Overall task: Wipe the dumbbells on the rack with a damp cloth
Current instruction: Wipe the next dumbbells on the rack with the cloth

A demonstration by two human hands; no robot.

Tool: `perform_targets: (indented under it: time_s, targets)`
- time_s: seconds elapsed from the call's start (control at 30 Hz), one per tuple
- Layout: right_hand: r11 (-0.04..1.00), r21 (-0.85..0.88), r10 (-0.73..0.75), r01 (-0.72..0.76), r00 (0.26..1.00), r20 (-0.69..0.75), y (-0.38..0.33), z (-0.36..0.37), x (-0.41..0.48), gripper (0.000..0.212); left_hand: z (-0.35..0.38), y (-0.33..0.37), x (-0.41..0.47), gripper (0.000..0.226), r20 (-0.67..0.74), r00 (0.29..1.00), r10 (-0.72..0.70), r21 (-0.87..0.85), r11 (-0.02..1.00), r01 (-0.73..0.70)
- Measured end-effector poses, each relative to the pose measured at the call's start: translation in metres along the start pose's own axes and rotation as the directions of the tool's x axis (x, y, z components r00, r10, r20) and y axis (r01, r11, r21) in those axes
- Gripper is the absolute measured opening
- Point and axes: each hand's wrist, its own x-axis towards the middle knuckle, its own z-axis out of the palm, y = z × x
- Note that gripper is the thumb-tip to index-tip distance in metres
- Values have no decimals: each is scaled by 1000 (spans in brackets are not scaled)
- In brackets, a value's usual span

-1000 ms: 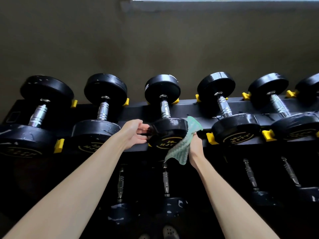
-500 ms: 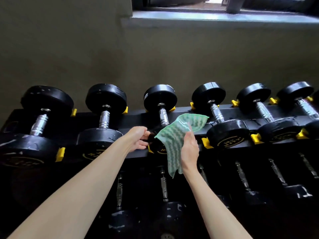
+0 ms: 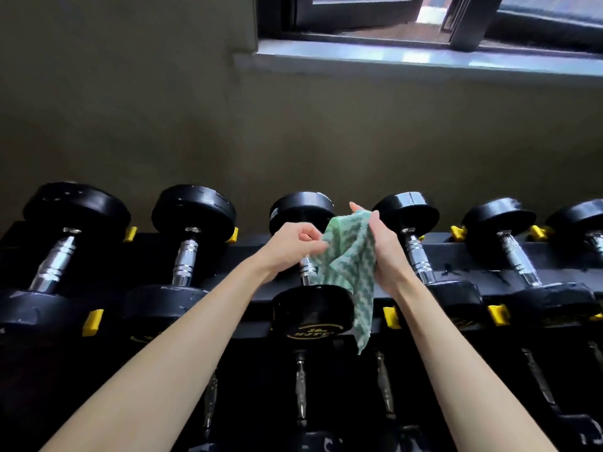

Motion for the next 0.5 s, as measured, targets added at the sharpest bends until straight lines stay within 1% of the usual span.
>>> perform_targets:
  time_s: [0.07,0.13,0.2,0.27,0.33,0.4,0.43,0.47,0.5]
  targets:
    - [989,-142,-37,36,999,1,-3,-7,15,35,-4,3,10,10,-60,998,-1,-30,1000,-1]
    - [954,-284,-98,97,995,12,-4,-10,30,27,-10,5,18,18,-143,990,11,-65,998,-20]
    - [926,-352,-137,135,990,20,-4,-9,44,19,-17,3,22,22,-248,968,31,-66,997,-48]
    - [896,-405,-196,180,981,3,-1,-7,57,20,-23,0,23,20,-345,935,84,34,996,-77]
    - [854,-472,-267,221,963,-32,9,-3,68,16,-27,-5,27,15,-438,882,172,190,977,-97]
    - [825,-523,-289,216,955,-62,23,5,70,13,-29,-15,32,6,-501,829,248,355,933,-64]
    - [805,-558,-293,202,953,-78,34,8,70,15,-28,-23,34,5,-512,820,256,417,909,-23]
    - [773,-610,-293,175,951,-97,44,9,69,16,-26,-32,37,15,-512,824,243,457,889,23]
    - [749,-649,-267,133,957,-112,54,9,68,16,-22,-42,39,23,-496,844,204,465,883,60]
